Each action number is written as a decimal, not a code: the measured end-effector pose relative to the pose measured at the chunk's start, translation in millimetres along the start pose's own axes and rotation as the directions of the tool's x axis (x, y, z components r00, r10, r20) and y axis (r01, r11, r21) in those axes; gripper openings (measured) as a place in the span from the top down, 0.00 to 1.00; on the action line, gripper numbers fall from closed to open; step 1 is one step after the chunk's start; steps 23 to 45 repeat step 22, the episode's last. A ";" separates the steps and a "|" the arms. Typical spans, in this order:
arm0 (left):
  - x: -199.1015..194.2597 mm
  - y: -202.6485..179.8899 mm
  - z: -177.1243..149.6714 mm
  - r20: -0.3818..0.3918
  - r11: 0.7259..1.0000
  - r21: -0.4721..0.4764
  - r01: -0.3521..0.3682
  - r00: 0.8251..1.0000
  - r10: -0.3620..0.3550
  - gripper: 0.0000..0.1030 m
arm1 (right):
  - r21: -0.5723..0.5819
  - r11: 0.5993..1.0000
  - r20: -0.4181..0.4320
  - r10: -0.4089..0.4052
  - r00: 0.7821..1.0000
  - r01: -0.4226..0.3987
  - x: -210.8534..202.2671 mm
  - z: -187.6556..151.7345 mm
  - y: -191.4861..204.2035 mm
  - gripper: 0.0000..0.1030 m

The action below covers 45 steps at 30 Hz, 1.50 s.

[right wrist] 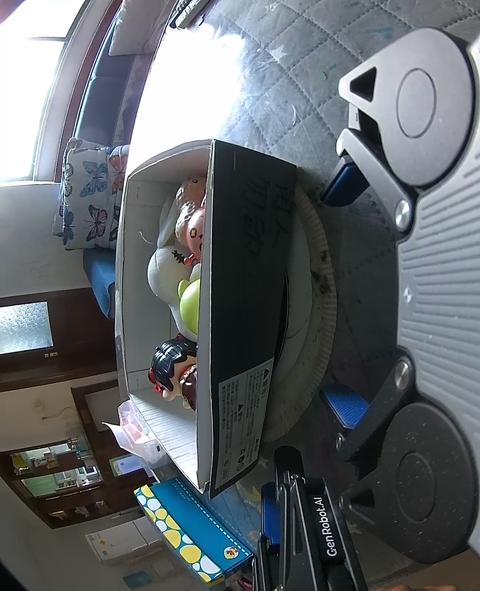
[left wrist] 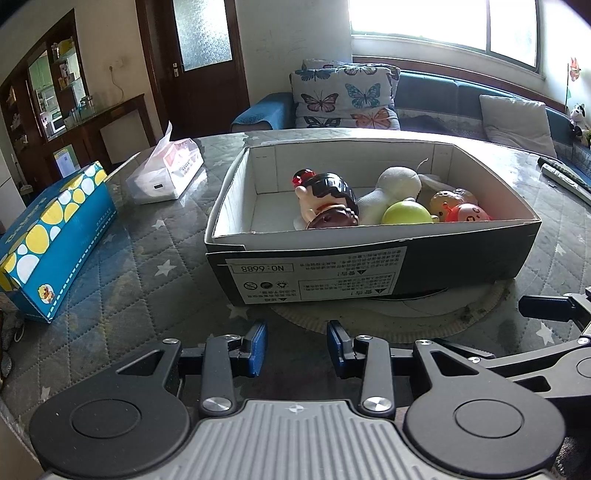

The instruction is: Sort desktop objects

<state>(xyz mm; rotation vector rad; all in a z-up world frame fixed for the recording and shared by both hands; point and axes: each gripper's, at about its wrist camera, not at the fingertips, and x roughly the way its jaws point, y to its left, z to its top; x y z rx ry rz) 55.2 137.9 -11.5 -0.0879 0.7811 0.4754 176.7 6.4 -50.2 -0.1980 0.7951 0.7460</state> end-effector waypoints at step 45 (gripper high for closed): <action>3.5 0.3 3.0 0.001 1.000 -0.011 0.006 1.000 -0.006 0.63 | 0.000 1.000 -0.007 0.000 1.000 0.000 3.7 1.8 -1.5 0.00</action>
